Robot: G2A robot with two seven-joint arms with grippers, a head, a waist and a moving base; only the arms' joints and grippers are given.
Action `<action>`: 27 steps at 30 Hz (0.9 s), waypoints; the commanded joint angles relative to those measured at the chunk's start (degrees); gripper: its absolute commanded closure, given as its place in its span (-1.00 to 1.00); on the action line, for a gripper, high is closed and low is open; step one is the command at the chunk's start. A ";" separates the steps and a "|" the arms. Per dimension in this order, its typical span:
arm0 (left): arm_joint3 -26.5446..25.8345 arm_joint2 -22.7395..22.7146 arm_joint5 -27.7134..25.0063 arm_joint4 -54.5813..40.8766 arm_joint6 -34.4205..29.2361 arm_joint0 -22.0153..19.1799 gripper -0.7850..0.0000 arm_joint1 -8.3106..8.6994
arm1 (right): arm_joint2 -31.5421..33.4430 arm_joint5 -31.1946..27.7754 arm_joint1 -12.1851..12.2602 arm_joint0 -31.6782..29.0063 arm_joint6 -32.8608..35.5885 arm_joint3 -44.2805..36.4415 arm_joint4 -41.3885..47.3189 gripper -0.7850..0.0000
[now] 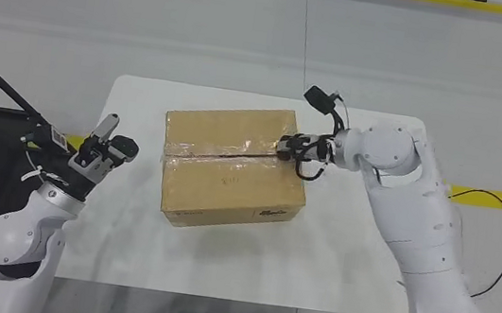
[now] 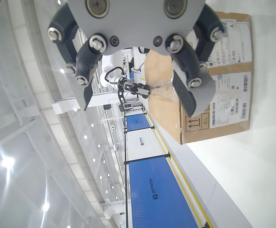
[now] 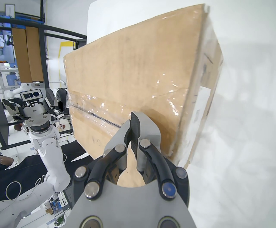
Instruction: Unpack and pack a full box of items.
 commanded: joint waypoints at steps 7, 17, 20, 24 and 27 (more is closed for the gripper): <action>-0.70 0.21 0.36 0.48 0.31 0.13 -1.00 0.04 | 5.50 -1.10 1.88 -3.07 0.58 -1.15 0.34 1.00; 1.14 2.41 0.59 2.84 1.23 0.08 -1.00 -0.03 | 9.27 -2.12 3.35 -7.65 -1.04 -9.17 2.37 1.00; 2.11 3.69 0.35 3.35 1.46 0.10 -1.00 -0.11 | 7.67 -2.34 3.20 -8.00 -0.26 -10.69 4.31 1.00; 3.21 5.32 -0.11 4.03 1.35 0.20 -1.00 -0.21 | 3.44 -1.20 2.64 -6.15 0.07 -8.12 3.74 1.00; 3.82 6.50 -0.35 4.44 1.35 0.10 -1.00 -0.28 | 0.62 -1.38 1.97 -4.44 -0.82 -4.65 4.84 1.00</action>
